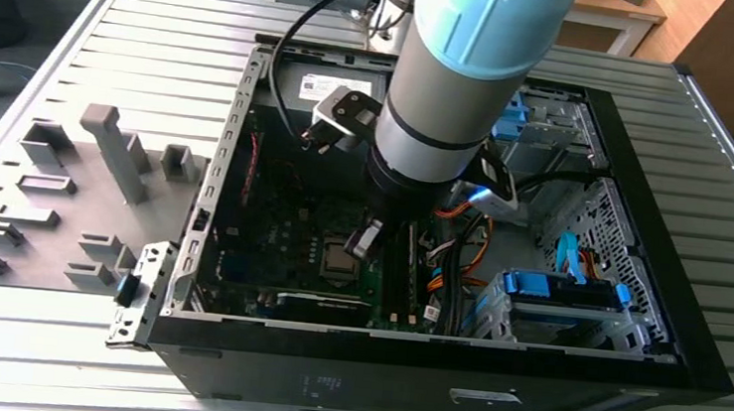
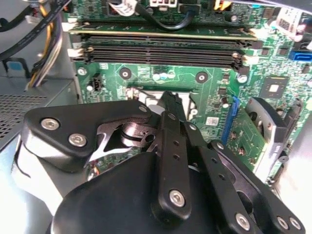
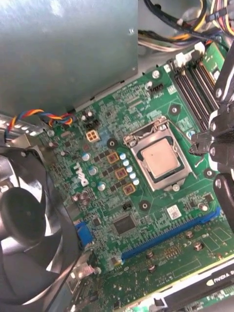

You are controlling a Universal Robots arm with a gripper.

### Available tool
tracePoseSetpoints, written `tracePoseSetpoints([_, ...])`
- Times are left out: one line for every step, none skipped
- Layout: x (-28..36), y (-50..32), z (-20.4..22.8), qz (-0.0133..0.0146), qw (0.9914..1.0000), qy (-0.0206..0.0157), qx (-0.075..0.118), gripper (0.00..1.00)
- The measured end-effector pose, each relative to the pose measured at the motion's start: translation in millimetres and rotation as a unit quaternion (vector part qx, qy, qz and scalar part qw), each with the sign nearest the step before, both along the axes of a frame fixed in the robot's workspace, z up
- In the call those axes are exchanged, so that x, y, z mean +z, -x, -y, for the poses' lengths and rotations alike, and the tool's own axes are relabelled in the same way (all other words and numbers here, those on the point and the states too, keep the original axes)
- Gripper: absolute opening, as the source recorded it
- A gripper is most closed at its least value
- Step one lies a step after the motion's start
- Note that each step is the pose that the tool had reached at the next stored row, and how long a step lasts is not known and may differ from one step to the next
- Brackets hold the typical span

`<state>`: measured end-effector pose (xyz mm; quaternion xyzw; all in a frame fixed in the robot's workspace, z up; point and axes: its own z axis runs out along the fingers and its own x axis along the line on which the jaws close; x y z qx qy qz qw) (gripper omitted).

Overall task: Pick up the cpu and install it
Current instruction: 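Install the first cpu locking lever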

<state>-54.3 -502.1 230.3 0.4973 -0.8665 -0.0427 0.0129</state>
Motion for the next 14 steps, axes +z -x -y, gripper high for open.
tracePoseSetpoints([-0.6, 0.0, 0.0, 0.0, 0.99999, 0.0033, 0.0, 0.11])
tracePoseSetpoints([-1.2, 0.0, 0.0, 0.0, 0.99998, 0.0068, 0.0, 0.11])
tracePoseSetpoints([-1.7, 0.0, 0.0, 0.0, 0.99995, 0.0101, 0.0, 0.11])
tracePoseSetpoints([-2.4, 0.0, 0.0, 0.0, 0.99991, 0.0132, 0.0, 0.11])
tracePoseSetpoints([-3.0, 0.0, 0.0, 0.0, 0.99987, 0.0163, 0.0, 0.11])
tracePoseSetpoints([-3.9, 0.0, 0.0, 0.0, 0.99982, 0.0192, 0.0, 0.11])
tracePoseSetpoints([-4.7, 0.0, 0.0, 0.0, 0.99976, 0.0221, 0.0, 0.11])
tracePoseSetpoints([-5.7, 0.0, 0.0, 0.0, 0.99969, 0.0248, 0.0, 0.11])
tracePoseSetpoints([-6.8, 0.0, 0.0, 0.0, 0.99962, 0.0276, 0.0, 0.11])
tracePoseSetpoints([-7.9, 0.0, 0.0, 0.0, 0.99955, 0.0301, 0.0, 0.11])
tracePoseSetpoints([-8.9, 0.0, 0.0, 0.0, 0.99947, 0.0324, 0.0, 0.11])
tracePoseSetpoints([-10.0, 0.0, 0.0, 0.0, 0.99939, 0.0348, 0.0, 0.11])
tracePoseSetpoints([-11.2, 0.0, 0.0, 0.0, 0.99931, 0.0371, 0.0, 0.11])
tracePoseSetpoints([-12.4, 0.0, 0.0, 0.0, 0.99922, 0.0395, 0.0, 0.11])
